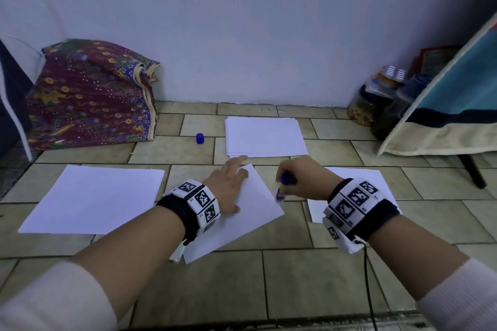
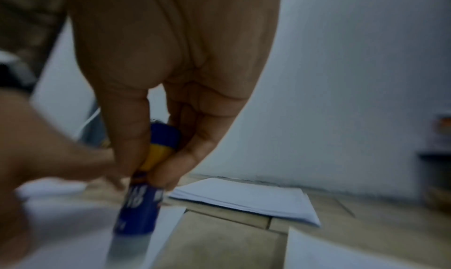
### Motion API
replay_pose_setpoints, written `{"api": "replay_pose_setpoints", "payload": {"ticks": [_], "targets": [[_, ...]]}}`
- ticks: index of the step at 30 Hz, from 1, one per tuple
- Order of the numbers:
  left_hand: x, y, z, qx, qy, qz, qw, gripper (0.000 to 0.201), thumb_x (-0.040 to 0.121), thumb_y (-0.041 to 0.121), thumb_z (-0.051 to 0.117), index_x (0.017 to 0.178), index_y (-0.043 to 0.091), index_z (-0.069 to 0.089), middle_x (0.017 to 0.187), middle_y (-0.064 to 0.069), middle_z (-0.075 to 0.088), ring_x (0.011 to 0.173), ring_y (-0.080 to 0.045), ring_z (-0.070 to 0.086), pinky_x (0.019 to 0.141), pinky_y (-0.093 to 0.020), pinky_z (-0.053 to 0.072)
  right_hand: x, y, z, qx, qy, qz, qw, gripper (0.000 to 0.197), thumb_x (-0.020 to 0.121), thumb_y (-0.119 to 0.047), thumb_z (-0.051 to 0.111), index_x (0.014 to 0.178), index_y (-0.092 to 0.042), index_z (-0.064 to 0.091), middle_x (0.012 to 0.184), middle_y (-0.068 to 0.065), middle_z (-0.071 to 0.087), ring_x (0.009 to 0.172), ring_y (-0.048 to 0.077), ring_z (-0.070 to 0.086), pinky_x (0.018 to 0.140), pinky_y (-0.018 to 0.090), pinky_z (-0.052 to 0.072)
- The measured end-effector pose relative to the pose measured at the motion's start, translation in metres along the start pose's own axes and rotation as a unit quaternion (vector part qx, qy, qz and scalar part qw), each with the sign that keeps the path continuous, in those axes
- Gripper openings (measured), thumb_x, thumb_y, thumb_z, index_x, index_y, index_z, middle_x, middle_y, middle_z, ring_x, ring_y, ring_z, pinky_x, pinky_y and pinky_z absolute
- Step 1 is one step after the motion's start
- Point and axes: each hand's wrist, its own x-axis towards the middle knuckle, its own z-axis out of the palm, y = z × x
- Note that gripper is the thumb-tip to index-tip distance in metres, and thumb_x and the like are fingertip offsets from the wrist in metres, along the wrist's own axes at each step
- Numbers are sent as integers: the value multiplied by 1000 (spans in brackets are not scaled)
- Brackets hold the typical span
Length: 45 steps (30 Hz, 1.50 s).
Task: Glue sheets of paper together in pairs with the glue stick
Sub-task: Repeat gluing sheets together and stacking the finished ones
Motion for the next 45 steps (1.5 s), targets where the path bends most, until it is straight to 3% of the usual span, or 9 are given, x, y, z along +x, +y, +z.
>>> {"api": "replay_pose_setpoints", "payload": {"ticks": [4, 8, 12, 16, 21, 26, 32, 38, 45], "targets": [[-5, 5, -5, 1, -72, 82, 994, 63, 94, 20, 54, 148, 29, 23, 160, 7, 1, 144, -20, 19, 102, -39, 41, 10, 2, -3, 168, 80, 66, 980, 26, 74, -15, 78, 94, -14, 62, 73, 1, 62, 58, 11, 57, 57, 16, 47], [-11, -3, -11, 51, -80, 39, 995, 77, 88, 53, 57, 151, 30, 20, 157, 3, 12, 142, -20, 19, 105, -42, 38, 22, 2, 6, 226, 100, 95, 964, 18, 78, -18, 76, 86, -9, 64, 72, 4, 66, 57, 13, 61, 65, 27, 54], [-16, -16, -6, 39, -43, -21, 998, 100, 71, 70, 65, 143, 10, 30, 155, -4, 13, 138, -22, 24, 103, -40, 40, 37, -1, 15, 240, 106, 119, 958, 21, 88, -26, 66, 92, -6, 60, 80, 6, 66, 59, 15, 62, 52, 17, 45], [-18, -22, 2, -38, -35, -29, 998, 106, 71, 64, 70, 147, 15, 16, 159, 0, -1, 143, -22, 12, 106, -45, 39, 52, -9, 22, 225, 116, 108, 961, 15, 89, -20, 64, 92, -8, 56, 93, 13, 66, 70, 23, 65, 62, 25, 52], [-13, -18, -1, -4, -50, -71, 996, 103, 71, 70, 64, 145, 11, 25, 156, 0, 20, 135, -23, 30, 99, -42, 43, 70, -21, 26, 193, 127, 71, 970, 16, 82, -13, 71, 96, -12, 65, 103, 10, 65, 86, 21, 61, 80, 30, 52], [-13, -14, -2, -19, -26, -104, 994, 104, 74, 68, 65, 146, 6, 23, 153, -4, 24, 137, -19, 29, 102, -37, 40, 89, -41, 26, 165, 132, 36, 977, 20, 82, -9, 69, 103, -8, 68, 104, 8, 66, 83, 13, 54, 74, 19, 42], [-6, -17, 0, -27, -62, -106, 992, 112, 74, 67, 65, 150, 3, 13, 159, -8, 14, 143, -21, 20, 109, -41, 36, 110, -54, 26, 50, 73, 24, 996, 25, 85, -9, 65, 110, -8, 66, 115, 10, 63, 108, 23, 56, 87, 27, 46], [-3, -19, 1, -28, -89, -106, 990, 115, 75, 67, 64, 151, 2, 6, 161, -10, 4, 147, -23, 11, 113, -43, 30, 113, -58, 14, -35, 10, 31, 999, 26, 79, -13, 73, 104, -9, 68, 109, 11, 65, 100, 25, 62, 72, 26, 46], [-7, -16, 2, -28, -77, -100, 992, 113, 80, 65, 61, 151, 2, 1, 161, -9, 4, 147, -21, 9, 115, -39, 23, 97, -54, 9, -79, -7, -3, 997, 25, 83, -16, 70, 106, -7, 68, 107, 11, 67, 102, 24, 60, 79, 26, 49]]}}
